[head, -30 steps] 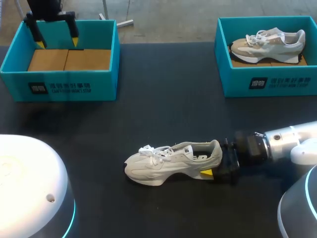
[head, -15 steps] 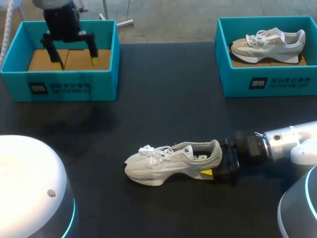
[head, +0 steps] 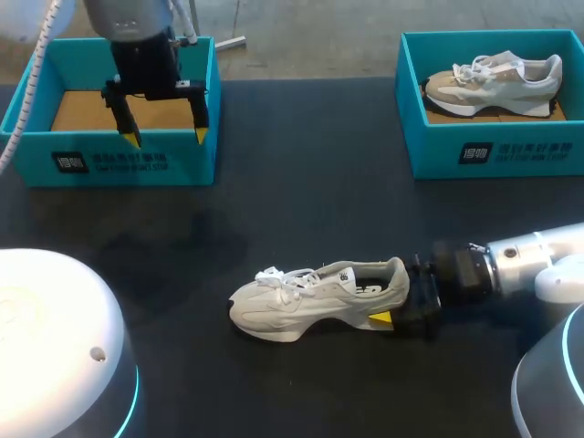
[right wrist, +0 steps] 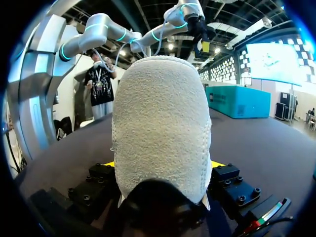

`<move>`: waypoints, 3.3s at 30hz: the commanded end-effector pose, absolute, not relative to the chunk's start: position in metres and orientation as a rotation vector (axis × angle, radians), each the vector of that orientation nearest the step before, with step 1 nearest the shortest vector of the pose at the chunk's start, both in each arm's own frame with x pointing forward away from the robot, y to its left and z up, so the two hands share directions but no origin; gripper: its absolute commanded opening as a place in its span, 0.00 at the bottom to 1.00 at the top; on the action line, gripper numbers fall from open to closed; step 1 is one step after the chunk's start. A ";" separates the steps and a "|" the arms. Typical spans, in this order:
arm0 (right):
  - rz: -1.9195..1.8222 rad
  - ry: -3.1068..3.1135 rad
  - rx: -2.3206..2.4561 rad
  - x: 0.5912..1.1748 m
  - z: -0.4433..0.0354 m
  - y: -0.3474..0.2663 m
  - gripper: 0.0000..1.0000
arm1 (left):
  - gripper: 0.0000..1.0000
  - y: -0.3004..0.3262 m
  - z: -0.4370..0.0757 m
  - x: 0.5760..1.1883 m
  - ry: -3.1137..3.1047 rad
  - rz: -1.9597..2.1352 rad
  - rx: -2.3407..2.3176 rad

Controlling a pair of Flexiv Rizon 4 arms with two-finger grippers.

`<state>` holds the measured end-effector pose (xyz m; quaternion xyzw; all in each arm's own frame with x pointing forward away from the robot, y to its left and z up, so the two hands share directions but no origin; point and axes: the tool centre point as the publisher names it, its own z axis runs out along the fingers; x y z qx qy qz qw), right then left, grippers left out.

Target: Take the shoe out of the shoebox, open the shoe tongue, remove and reinsert the insole, then place the shoe into the shoebox

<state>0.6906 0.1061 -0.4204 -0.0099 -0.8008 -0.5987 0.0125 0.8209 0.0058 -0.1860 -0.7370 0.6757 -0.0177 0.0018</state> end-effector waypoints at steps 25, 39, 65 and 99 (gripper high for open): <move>-1.864 -2.500 -0.032 0.691 -0.422 0.109 0.00 | 1.00 -0.080 -0.206 0.719 2.316 -0.075 -2.174; -1.864 -2.500 -0.032 0.691 -0.422 0.109 0.00 | 1.00 -0.151 -0.219 0.696 2.472 0.040 -2.077; -1.864 -2.500 -0.032 0.691 -0.422 0.109 0.00 | 1.00 -0.201 -0.243 0.699 2.540 0.202 -2.039; -1.864 -2.500 -0.032 0.691 -0.422 0.109 0.00 | 1.00 -0.236 -0.316 0.672 2.408 0.586 -2.075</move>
